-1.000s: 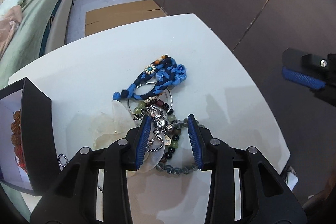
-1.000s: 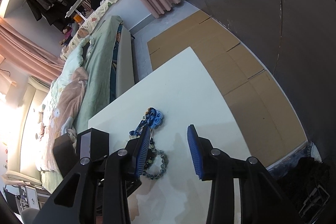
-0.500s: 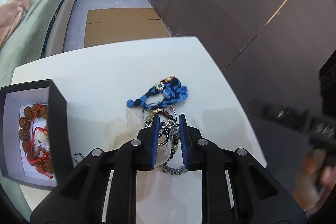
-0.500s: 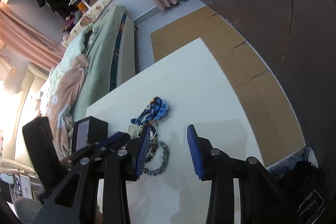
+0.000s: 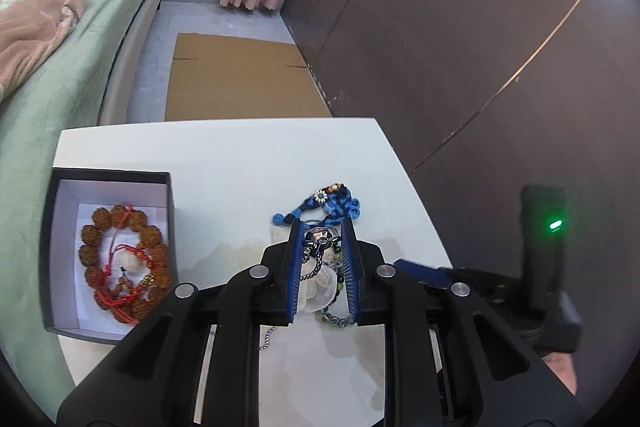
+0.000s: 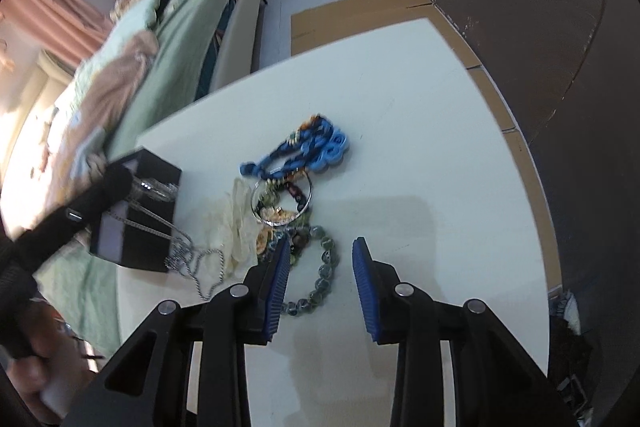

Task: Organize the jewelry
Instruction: 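Lift the silver chain with the left gripper and release it into the black box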

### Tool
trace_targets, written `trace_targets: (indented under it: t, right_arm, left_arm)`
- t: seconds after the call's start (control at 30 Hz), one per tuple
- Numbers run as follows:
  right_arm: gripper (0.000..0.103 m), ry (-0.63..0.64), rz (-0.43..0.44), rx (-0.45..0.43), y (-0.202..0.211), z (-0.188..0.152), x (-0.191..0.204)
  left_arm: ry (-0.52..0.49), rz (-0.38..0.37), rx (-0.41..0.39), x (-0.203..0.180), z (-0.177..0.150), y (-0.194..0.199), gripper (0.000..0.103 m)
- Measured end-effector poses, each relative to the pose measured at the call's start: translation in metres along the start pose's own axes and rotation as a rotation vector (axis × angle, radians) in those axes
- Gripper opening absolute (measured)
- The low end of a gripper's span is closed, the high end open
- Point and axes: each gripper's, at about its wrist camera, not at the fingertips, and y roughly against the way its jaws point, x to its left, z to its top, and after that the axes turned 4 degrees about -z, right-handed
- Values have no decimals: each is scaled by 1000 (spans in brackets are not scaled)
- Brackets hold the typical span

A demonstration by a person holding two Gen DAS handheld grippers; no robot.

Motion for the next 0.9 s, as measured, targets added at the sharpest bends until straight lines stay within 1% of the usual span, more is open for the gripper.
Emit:
trace_targets:
  t: [0.13, 0.23, 0.27, 0.3, 0.37, 0.4, 0.5, 0.57, 0.6, 0.7, 0.8, 0.9]
  right_arm:
    - [31, 31, -60, 12, -10, -2, 9]
    - [30, 74, -159, 12, -19, -4, 18]
    - [28, 85, -175, 15, -21, -5, 21]
    - [24, 99, -188, 21, -26, -6, 24]
    - [16, 131, -219, 7, -24, -6, 31]
    - [10, 134, -215, 8, -24, -5, 32]
    - [10, 123, -181, -11, -13, -4, 34]
    - [10, 108, -156, -50, 2, -2, 33]
    - [10, 84, -116, -78, 15, 0, 32]
    - [10, 50, -46, -137, 41, 3, 33]
    - [10, 33, 5, -183, 59, 4, 34]
    - [10, 27, 40, -218, 71, 4, 34]
  left_arm:
    - [15, -8, -21, 5, 2, 10, 19]
    - [26, -15, -36, 8, 4, 18, 19]
    - [30, -18, -42, 10, 4, 23, 19]
    - [33, -20, -48, 10, 4, 25, 19]
    - [39, -25, -65, 12, 4, 34, 19]
    - [40, -27, -76, 12, 4, 40, 19]
    - [36, -30, -106, 10, 7, 53, 19]
    - [15, -17, -130, 6, 11, 65, 19]
    - [9, -10, -143, 5, 14, 71, 19]
    - [10, -1, -188, 2, 24, 90, 19]
    - [-15, 14, -228, -8, 34, 109, 19]
    - [-50, 36, -251, -19, 44, 123, 19]
